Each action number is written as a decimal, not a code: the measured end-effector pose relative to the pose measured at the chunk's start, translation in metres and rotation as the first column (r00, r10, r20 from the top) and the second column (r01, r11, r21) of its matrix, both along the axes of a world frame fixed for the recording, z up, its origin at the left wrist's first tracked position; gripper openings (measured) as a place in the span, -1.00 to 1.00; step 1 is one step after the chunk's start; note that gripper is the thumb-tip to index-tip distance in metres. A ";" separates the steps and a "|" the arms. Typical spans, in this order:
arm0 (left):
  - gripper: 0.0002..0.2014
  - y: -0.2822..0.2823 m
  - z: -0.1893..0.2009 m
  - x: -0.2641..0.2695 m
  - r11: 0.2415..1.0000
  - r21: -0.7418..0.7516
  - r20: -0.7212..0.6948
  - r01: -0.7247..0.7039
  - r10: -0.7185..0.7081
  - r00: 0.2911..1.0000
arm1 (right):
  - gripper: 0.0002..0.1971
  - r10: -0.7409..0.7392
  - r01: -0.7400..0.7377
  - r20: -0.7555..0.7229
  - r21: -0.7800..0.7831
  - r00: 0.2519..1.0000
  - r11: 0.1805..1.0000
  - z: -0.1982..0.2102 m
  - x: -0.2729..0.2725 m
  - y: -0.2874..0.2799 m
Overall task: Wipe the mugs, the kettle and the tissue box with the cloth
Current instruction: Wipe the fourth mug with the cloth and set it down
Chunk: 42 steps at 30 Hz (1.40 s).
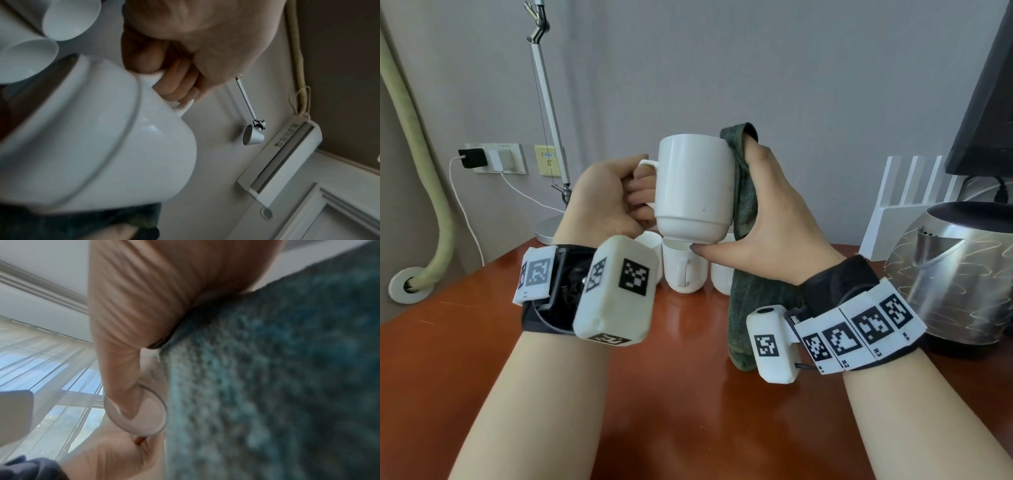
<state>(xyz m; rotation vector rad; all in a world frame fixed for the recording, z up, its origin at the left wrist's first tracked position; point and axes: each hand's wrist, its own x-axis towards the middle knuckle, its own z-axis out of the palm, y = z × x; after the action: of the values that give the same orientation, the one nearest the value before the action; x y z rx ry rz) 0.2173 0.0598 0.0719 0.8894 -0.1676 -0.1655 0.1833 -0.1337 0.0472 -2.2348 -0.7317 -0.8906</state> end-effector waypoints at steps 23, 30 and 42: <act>0.06 -0.017 -0.011 -0.014 0.201 0.690 0.705 -0.695 -0.405 0.583 | 0.17 -0.194 0.166 -0.131 -0.198 0.972 0.966 0.008 -0.002 -0.019; -0.04 -0.017 -0.014 -0.006 0.310 0.511 0.838 -0.802 -0.386 0.385 | 0.13 -0.176 0.161 -0.078 -0.166 0.981 0.973 0.012 -0.005 -0.025; -0.10 -0.007 -0.005 -0.008 0.319 0.177 0.983 -0.931 -0.102 0.153 | -0.17 -0.077 0.087 0.111 -0.088 0.991 0.992 0.018 -0.005 -0.029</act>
<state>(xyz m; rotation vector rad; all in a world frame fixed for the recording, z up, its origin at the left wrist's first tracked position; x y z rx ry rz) 0.2093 0.0527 0.0666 1.9702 -0.9348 1.2159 0.1785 -0.1626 0.0655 -2.3274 -0.7491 -1.0435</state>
